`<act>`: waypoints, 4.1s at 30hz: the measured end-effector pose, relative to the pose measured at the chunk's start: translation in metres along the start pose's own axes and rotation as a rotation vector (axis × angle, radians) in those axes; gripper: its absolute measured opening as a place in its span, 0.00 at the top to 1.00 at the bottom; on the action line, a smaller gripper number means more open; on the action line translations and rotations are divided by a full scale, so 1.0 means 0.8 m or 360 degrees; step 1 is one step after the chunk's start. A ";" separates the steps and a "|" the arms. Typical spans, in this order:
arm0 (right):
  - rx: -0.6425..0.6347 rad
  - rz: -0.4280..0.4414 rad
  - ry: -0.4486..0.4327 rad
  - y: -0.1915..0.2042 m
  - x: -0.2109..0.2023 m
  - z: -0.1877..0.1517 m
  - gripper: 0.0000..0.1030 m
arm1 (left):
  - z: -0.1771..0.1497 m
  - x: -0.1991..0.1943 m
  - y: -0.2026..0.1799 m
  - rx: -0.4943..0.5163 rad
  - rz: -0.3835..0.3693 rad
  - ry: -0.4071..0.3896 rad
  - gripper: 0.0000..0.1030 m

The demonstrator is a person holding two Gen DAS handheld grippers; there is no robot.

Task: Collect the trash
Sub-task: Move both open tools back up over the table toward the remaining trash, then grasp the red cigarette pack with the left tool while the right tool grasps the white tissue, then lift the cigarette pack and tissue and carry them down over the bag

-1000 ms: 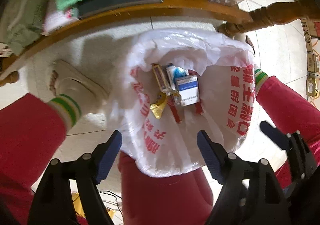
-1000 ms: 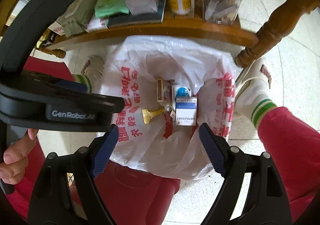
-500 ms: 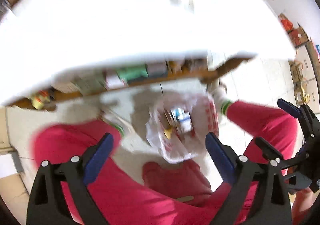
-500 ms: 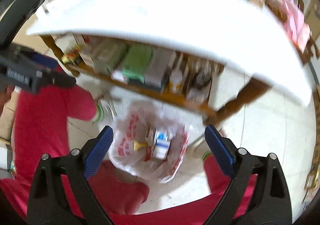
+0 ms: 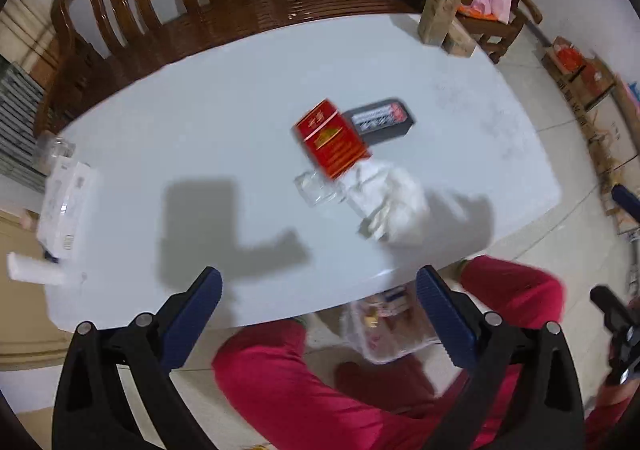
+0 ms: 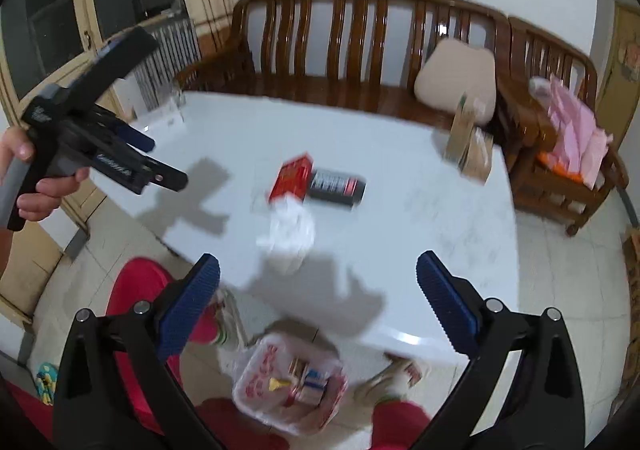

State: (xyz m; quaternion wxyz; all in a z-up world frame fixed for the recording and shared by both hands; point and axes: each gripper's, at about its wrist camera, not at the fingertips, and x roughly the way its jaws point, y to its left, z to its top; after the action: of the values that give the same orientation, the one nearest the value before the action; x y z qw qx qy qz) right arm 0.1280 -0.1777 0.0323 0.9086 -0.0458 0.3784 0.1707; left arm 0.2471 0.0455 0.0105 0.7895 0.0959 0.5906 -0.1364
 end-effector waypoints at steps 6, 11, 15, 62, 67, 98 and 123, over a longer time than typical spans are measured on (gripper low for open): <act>0.0014 0.0071 -0.0076 -0.020 -0.006 0.051 0.06 | 0.050 -0.006 0.008 -0.0054 -0.0107 0.0048 0.08; -0.0055 0.0039 -0.0073 -0.022 0.015 0.076 0.06 | 0.076 0.009 0.005 -0.0028 -0.0113 0.0070 0.08; -0.0074 0.0097 -0.0022 -0.022 0.042 0.084 0.06 | 0.095 0.039 0.004 -0.0015 -0.0123 0.0131 0.08; -0.0090 0.0361 0.0521 0.016 0.306 0.005 0.13 | 0.153 0.246 0.038 -0.0264 -0.0367 0.0277 0.23; -0.0058 0.0385 0.0542 0.010 0.313 0.004 0.38 | 0.155 0.249 0.038 -0.0295 -0.0441 0.0269 0.29; -0.0061 0.0019 0.0248 -0.040 0.194 0.045 0.83 | 0.122 0.127 0.032 -0.0192 -0.0283 -0.0137 0.42; -0.0170 -0.0123 -0.0072 0.059 -0.009 -0.003 0.83 | -0.100 -0.009 -0.041 0.0021 -0.0242 -0.0454 0.42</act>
State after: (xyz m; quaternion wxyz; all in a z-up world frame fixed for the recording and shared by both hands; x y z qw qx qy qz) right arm 0.1055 -0.1361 0.0377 0.9191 -0.1050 0.3461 0.1565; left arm 0.1621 0.0400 -0.0052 0.8522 0.0359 0.4771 -0.2119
